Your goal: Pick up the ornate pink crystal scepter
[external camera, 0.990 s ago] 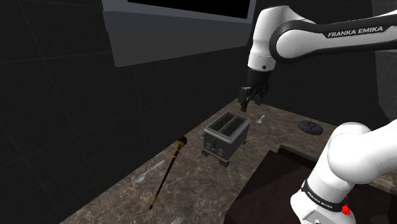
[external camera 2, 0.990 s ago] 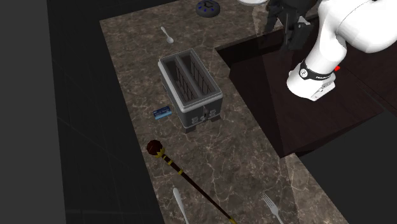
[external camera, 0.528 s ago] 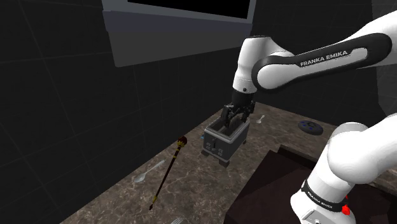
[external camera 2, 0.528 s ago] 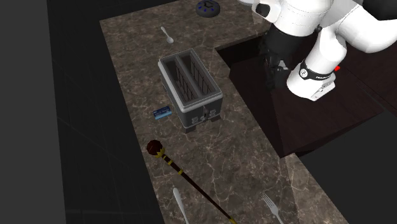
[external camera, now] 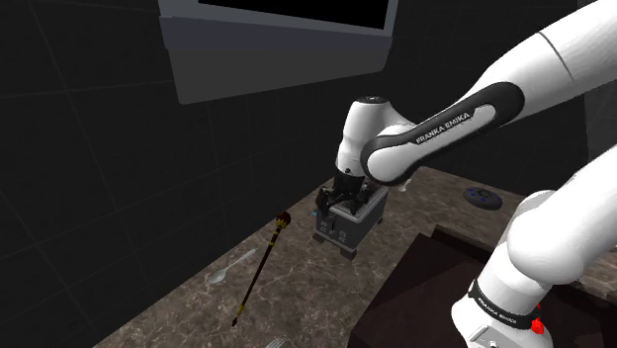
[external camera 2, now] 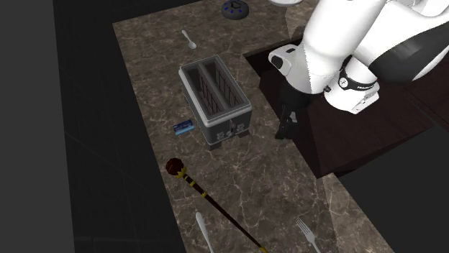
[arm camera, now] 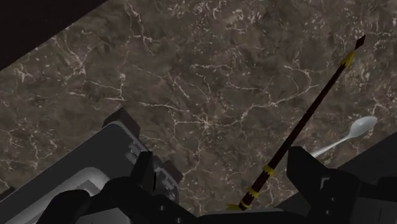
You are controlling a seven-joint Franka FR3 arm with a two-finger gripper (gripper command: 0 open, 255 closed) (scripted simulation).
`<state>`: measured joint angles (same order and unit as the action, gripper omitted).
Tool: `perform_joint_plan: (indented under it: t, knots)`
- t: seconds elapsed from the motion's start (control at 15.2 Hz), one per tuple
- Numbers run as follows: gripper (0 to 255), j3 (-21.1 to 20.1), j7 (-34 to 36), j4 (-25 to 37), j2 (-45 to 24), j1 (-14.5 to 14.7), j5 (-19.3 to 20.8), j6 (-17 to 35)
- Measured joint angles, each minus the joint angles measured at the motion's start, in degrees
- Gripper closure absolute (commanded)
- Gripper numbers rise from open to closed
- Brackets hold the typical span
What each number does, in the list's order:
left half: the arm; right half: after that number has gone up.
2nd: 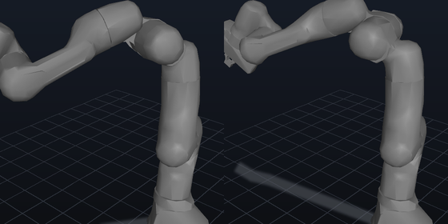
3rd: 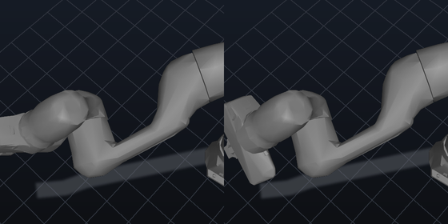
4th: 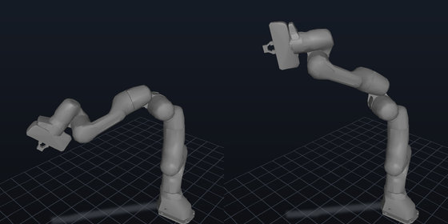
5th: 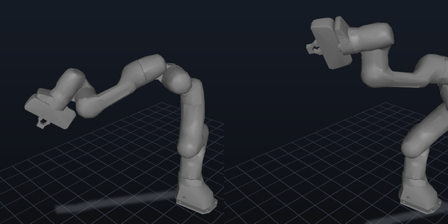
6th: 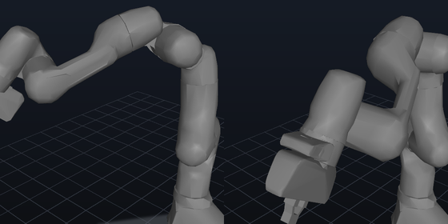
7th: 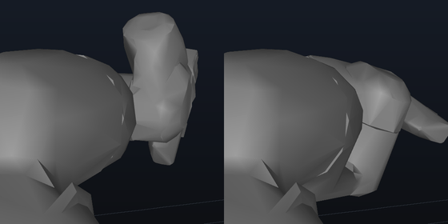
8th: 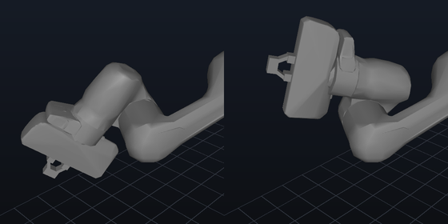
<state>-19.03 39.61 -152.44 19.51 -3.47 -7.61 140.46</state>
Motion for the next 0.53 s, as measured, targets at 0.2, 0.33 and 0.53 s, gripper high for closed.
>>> perform_joint_plan:
  t: [0.2, 0.33, 0.53]
  knots:
    - [0, -3.0, 6.7, 1.6, -7.6, -1.6, 2.1, 7.3]
    - [0, -4.6, 11.9, 2.6, -12.5, -2.8, 4.9, 11.9]
    - [0, -5.5, 22.1, 6.0, -21.1, -4.3, 13.0, 17.7]
